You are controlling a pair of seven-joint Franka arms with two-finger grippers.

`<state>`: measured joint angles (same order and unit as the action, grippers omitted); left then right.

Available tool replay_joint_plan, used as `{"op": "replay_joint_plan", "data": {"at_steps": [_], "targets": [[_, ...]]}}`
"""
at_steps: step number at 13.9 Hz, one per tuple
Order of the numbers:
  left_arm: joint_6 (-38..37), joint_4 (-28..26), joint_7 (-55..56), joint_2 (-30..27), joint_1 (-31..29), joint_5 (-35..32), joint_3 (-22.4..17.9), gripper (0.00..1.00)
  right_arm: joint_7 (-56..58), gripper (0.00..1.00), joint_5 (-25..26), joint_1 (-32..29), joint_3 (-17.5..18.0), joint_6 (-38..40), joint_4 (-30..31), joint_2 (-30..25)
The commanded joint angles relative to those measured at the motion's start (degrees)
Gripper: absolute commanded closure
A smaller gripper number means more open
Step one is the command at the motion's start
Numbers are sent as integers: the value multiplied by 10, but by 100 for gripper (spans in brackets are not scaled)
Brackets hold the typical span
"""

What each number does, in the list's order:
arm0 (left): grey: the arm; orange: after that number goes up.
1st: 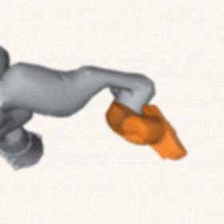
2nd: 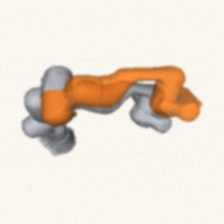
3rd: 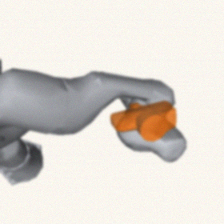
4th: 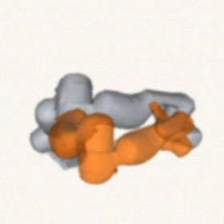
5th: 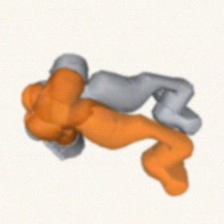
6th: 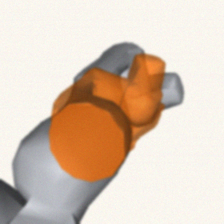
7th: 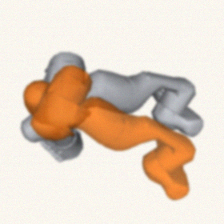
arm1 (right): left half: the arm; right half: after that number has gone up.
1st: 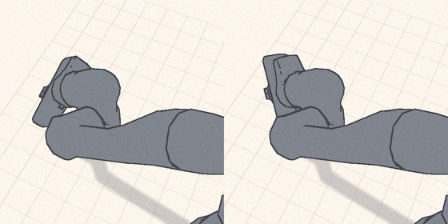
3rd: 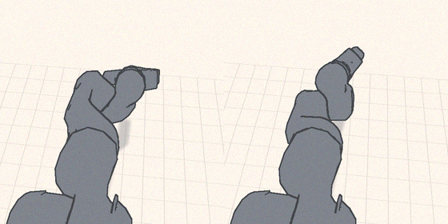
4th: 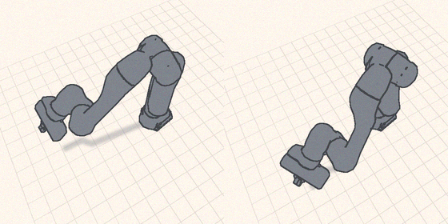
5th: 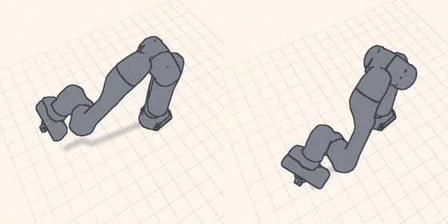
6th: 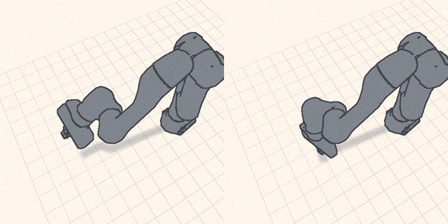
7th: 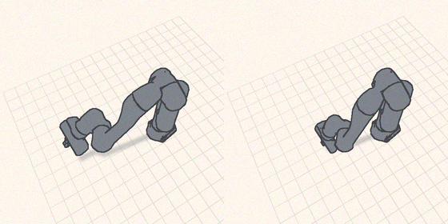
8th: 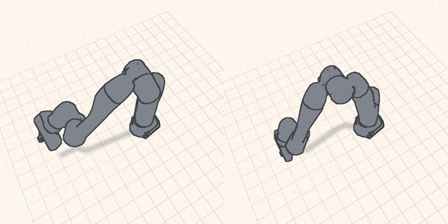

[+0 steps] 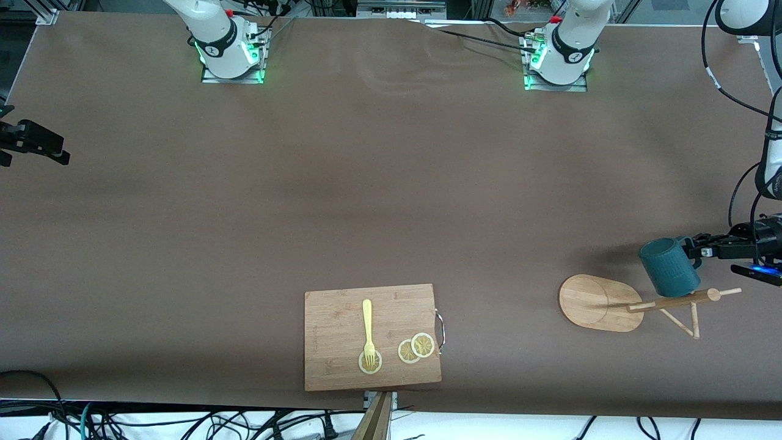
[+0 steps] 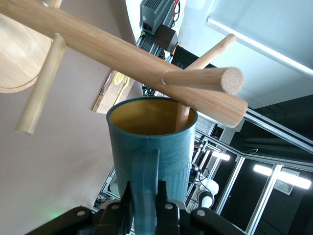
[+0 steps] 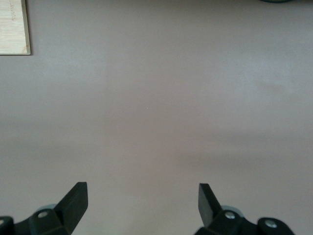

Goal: Pass cup and hang on rack
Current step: 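Lower the mug handle onto a rack peg with the left gripper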

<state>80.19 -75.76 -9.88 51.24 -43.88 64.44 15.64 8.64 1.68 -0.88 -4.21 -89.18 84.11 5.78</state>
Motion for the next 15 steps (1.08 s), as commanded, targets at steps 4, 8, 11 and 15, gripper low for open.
{"op": "replay_joint_plan", "data": {"at_steps": [4, 8, 11, 15], "targets": [[8, 33, 17, 14, 9, 4, -10, 100, 7, 0, 0, -1, 0, 11, -11, 4], [7, 38, 4, 13, 9, 1, -11, 0, 6, 0, -2, -1, 0, 11, -12, 3], [2, 65, 4, 7, 8, -66, -13, 0, 5, 0, -2, -1, 0, 12, -11, 3], [-1, 81, -47, -28, 12, -243, 0, 0, -19, 0, -10, -1, -1, 16, -12, 3]]}}
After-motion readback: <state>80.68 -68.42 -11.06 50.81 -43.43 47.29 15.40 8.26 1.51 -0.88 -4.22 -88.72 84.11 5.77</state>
